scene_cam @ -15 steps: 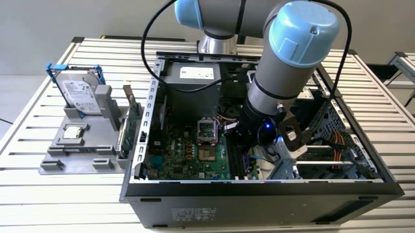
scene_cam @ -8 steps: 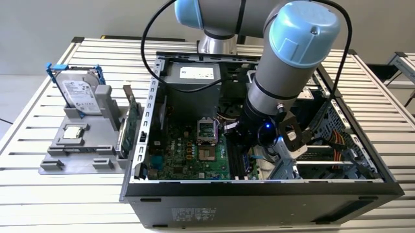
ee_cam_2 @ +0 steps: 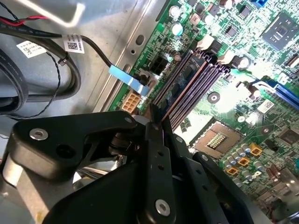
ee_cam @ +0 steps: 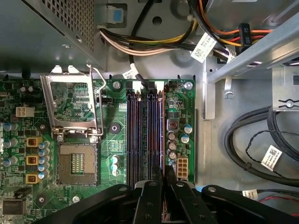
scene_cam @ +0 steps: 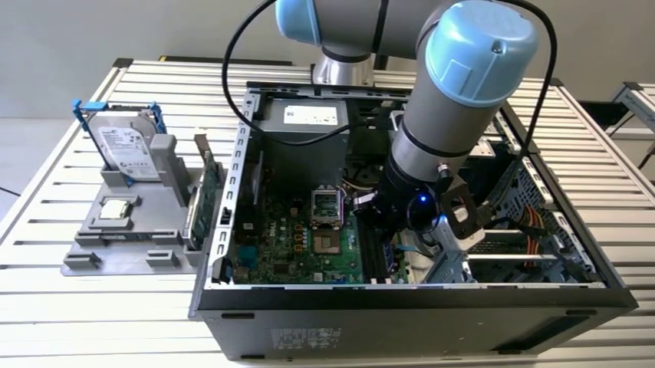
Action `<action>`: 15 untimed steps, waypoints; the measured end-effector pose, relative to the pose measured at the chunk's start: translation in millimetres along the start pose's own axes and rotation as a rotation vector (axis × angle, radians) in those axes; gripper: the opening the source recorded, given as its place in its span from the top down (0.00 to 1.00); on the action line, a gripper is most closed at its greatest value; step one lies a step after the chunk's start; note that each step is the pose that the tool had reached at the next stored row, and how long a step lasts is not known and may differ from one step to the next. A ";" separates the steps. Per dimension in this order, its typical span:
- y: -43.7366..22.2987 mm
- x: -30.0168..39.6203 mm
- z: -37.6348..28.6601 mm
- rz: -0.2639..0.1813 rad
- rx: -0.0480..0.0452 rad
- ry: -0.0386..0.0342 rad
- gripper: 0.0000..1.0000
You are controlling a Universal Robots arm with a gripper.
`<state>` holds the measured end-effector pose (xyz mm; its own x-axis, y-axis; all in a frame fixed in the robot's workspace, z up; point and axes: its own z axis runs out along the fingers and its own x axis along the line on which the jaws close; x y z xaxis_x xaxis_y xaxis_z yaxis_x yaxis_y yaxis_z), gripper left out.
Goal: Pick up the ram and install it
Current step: 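Insert the ram into the slot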
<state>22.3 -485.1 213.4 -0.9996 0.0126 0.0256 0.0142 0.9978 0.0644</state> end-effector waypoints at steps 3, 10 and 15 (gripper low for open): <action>0.0 0.0 0.0 -0.002 0.0000 0.0001 1.00; -0.1 0.1 0.0 -0.010 0.0003 0.0009 1.00; -0.3 0.0 0.5 -0.010 0.0003 0.0020 1.00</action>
<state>22.3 -485.4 212.9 -0.9996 0.0023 0.0269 0.0040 0.9979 0.0644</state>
